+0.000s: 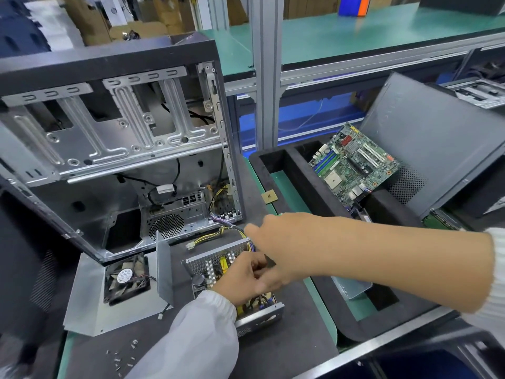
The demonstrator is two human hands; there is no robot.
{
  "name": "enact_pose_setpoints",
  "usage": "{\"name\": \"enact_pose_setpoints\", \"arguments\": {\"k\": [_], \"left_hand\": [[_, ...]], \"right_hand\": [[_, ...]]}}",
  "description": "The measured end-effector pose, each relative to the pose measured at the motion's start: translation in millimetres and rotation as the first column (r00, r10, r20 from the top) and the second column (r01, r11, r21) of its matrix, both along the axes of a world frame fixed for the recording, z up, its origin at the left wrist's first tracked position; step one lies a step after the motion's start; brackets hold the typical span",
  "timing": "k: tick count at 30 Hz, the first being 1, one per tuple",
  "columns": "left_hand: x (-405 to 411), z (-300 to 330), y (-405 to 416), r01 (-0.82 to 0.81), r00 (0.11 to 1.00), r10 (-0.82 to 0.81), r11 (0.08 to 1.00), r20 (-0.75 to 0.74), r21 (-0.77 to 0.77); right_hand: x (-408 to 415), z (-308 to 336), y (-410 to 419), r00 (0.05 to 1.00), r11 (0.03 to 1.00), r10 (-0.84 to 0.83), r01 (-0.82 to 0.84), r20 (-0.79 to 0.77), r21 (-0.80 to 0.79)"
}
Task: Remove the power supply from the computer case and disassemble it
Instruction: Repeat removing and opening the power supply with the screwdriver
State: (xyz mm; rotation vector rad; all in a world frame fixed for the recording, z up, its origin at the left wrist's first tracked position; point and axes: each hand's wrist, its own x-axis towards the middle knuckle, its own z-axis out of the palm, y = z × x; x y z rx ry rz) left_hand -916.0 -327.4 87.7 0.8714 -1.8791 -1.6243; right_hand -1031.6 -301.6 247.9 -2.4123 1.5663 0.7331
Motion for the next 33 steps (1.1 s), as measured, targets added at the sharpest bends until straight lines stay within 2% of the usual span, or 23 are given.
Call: {"name": "enact_pose_setpoints", "arguments": {"k": [3, 6, 8, 11, 14, 16, 17, 19, 21, 24, 26, 29, 31, 33], "left_hand": [[-1, 4, 0, 0.007, 1.000, -0.007, 1.000, -0.005, -0.002], [1, 2, -1, 0.005, 1.000, -0.005, 1.000, -0.008, 0.019], [3, -2, -2, -0.014, 1.000, 0.013, 0.999, 0.011, 0.039], [2, -1, -2, -0.046, 0.999, 0.045, 0.997, 0.012, 0.062], [-1, 1, -3, -0.005, 1.000, 0.005, 1.000, 0.024, 0.010], [-1, 1, -2, -0.004, 1.000, 0.003, 0.998, 0.008, 0.055], [0, 0, -3, -0.005, 1.000, 0.005, 0.996, 0.000, 0.087], [-1, 0, -2, 0.005, 1.000, -0.006, 0.996, 0.009, 0.091], [-1, 1, -3, 0.032, 0.999, -0.031, 0.996, -0.005, 0.081], [-1, 2, -4, -0.015, 1.000, 0.015, 0.997, -0.005, 0.073], [-2, 3, -3, -0.006, 1.000, 0.006, 0.999, 0.018, 0.031], [-1, 5, -5, 0.004, 1.000, -0.004, 0.999, 0.018, 0.036], [1, 4, -7, 0.010, 1.000, -0.011, 0.998, 0.009, 0.069], [2, -1, -7, 0.003, 1.000, -0.005, 0.997, 0.023, 0.074]], "right_hand": [[4, -7, -1, 0.997, 0.987, 0.032, -0.042, -0.069, -0.156], [3, -7, 1, 0.988, 0.986, 0.105, -0.119, -0.114, -0.117], [-1, -6, 1, 0.987, 0.989, 0.133, -0.138, -0.085, -0.054], [-3, -5, -1, 0.996, 0.996, 0.087, -0.087, -0.033, 0.004], [0, -7, -2, 1.000, 0.992, -0.026, 0.025, -0.012, -0.125], [1, -9, -3, 0.999, 0.970, -0.007, -0.003, -0.041, -0.244], [2, -9, -3, 0.996, 0.967, 0.014, -0.035, -0.085, -0.253], [3, -7, -2, 0.990, 0.980, 0.052, -0.076, -0.132, -0.184], [-1, -3, -2, 0.993, 0.996, 0.059, -0.065, -0.097, -0.060], [-4, 6, -4, 0.999, 0.995, 0.033, -0.030, -0.030, 0.092], [-2, 6, -4, 1.000, 1.000, -0.022, 0.022, 0.002, 0.015], [1, 1, -7, 0.998, 0.987, 0.006, -0.016, -0.064, -0.157], [3, 0, -7, 0.995, 0.992, 0.035, -0.046, -0.090, -0.120], [1, 4, -7, 0.998, 0.999, 0.052, -0.052, -0.043, 0.002]]}}
